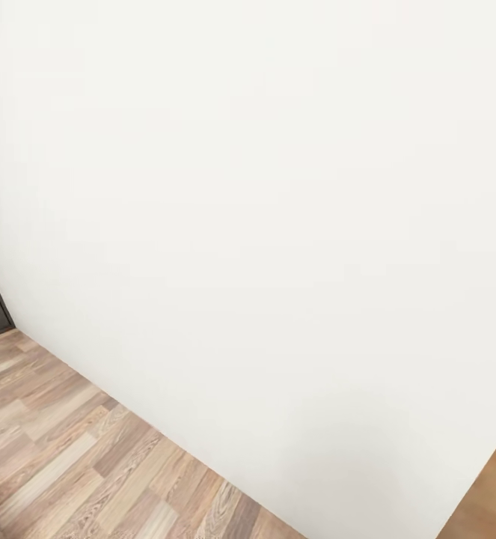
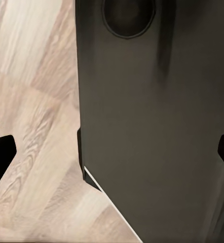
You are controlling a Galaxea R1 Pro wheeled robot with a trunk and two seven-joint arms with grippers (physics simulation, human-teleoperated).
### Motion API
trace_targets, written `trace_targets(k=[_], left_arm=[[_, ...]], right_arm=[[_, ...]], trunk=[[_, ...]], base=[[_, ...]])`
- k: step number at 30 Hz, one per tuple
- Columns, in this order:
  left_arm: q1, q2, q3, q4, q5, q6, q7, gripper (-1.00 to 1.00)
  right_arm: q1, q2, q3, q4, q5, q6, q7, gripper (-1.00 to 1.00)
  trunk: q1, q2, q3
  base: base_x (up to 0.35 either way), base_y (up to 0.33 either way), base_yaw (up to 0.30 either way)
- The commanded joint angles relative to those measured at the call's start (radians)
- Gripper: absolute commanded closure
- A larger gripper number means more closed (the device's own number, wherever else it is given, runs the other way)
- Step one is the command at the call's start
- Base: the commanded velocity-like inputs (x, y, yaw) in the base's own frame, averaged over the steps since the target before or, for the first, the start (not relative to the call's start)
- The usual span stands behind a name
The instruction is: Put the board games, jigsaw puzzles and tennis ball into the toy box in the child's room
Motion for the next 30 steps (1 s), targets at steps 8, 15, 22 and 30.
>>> trace_targets(k=[8,15,22,30], left_arm=[[0.000,0.001,0.002,0.000,0.001,0.000,0.000,-1.00],[0.000,0.000,0.003,0.000,0.001,-0.001,0.000,-1.00],[-0.001,-0.001,0.003,0.000,0.001,-0.002,0.000,-1.00],[-0.002,-0.002,0.003,-0.001,0.002,-0.002,0.000,-1.00]], right_arm=[[0.000,-0.001,0.000,-0.001,-0.001,-0.004,-0.001,-1.00],[-0.001,-0.001,-0.001,-0.001,-0.001,-0.002,-0.001,-1.00],[-0.004,-0.002,-0.004,-0.002,-0.002,0.002,-0.002,-1.00],[-0.005,-0.003,-0.005,-0.002,-0.002,0.002,-0.002,-1.00]], trunk=[[0.000,0.000,-0.001],[0.000,0.000,-0.001],[0.000,0.000,-0.001],[0.000,0.000,-0.001]], base=[[0.000,0.000,0.278],[0.000,0.000,0.278],[0.000,0.000,0.278],[0.000,0.000,0.278]])
